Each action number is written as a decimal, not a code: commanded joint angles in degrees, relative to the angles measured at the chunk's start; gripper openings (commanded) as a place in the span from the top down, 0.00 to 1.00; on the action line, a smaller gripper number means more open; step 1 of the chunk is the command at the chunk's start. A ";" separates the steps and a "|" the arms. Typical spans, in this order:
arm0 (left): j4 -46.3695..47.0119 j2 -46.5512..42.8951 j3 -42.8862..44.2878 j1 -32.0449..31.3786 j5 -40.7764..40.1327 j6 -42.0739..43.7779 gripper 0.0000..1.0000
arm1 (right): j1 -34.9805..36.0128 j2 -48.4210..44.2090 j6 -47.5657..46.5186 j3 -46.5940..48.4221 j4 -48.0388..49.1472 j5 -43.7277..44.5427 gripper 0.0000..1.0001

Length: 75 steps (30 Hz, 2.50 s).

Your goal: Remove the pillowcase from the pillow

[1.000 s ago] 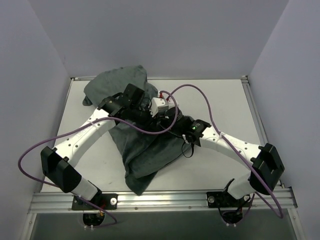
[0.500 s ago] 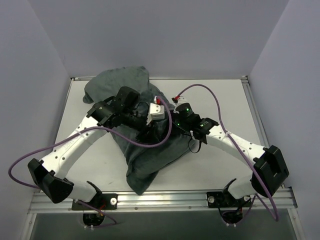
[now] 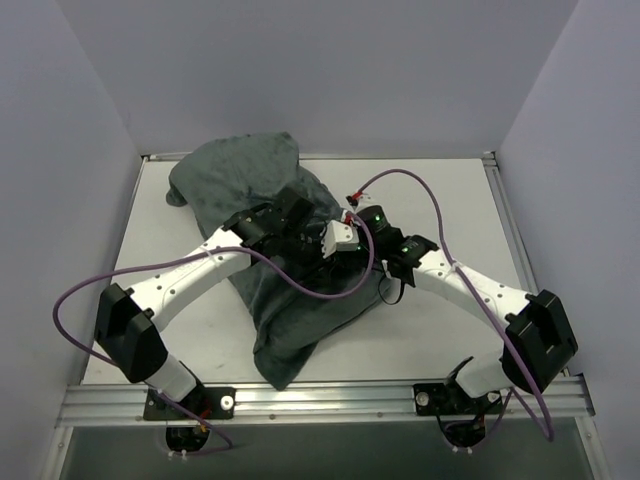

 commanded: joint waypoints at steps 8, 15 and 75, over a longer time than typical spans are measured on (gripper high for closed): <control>9.36 -1.90 -0.67 12.21 -8.32 -5.87 0.57 | 0.02 -1.21 -1.05 -1.79 -3.34 -1.48 1.00; 10.87 1.98 1.34 14.23 -19.74 -2.62 0.55 | 0.11 -4.28 -0.17 -1.79 -3.87 -1.13 1.00; 6.55 -1.35 1.79 9.31 -21.42 -6.13 0.98 | 2.13 -11.14 1.58 1.99 -18.18 11.77 0.40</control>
